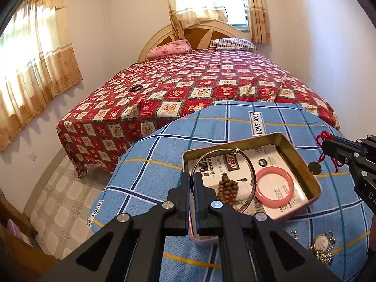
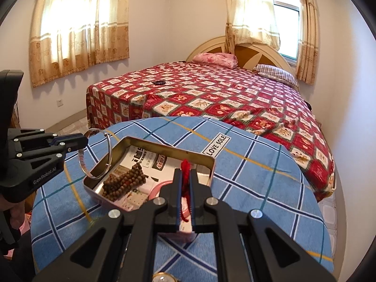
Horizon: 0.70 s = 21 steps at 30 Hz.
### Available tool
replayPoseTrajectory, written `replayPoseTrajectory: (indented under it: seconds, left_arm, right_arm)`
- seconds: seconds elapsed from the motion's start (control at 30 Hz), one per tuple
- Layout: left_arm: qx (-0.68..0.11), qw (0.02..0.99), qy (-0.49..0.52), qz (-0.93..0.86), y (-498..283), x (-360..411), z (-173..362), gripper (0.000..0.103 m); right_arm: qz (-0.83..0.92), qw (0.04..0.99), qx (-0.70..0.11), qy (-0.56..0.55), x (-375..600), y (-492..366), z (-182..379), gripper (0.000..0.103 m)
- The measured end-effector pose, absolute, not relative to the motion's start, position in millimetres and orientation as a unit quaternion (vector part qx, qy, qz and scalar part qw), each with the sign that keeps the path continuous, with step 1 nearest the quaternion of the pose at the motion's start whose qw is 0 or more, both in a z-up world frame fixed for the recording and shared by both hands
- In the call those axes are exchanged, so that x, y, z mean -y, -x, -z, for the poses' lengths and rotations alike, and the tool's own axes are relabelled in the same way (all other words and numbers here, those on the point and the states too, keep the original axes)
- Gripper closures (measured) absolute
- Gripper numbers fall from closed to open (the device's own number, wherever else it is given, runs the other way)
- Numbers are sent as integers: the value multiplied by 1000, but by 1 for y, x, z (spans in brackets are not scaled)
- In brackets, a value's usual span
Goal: Organize jewelry
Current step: 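Carry the silver bangle with the left tool while the right tool carries the red string over the tin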
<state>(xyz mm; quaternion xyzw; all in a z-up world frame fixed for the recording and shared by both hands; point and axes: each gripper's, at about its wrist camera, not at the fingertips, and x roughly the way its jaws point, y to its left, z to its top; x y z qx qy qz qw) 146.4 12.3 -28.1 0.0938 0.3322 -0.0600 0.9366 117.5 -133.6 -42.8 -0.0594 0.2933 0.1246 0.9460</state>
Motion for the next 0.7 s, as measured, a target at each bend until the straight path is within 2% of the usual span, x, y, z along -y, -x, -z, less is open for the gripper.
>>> replayPoseTrajectory:
  seconds: [0.7]
  left_arm:
    - [-362,923,-117,52,-177,-2,52,100]
  right_arm:
    - [-126,932,-328,86,117,-152,66,95]
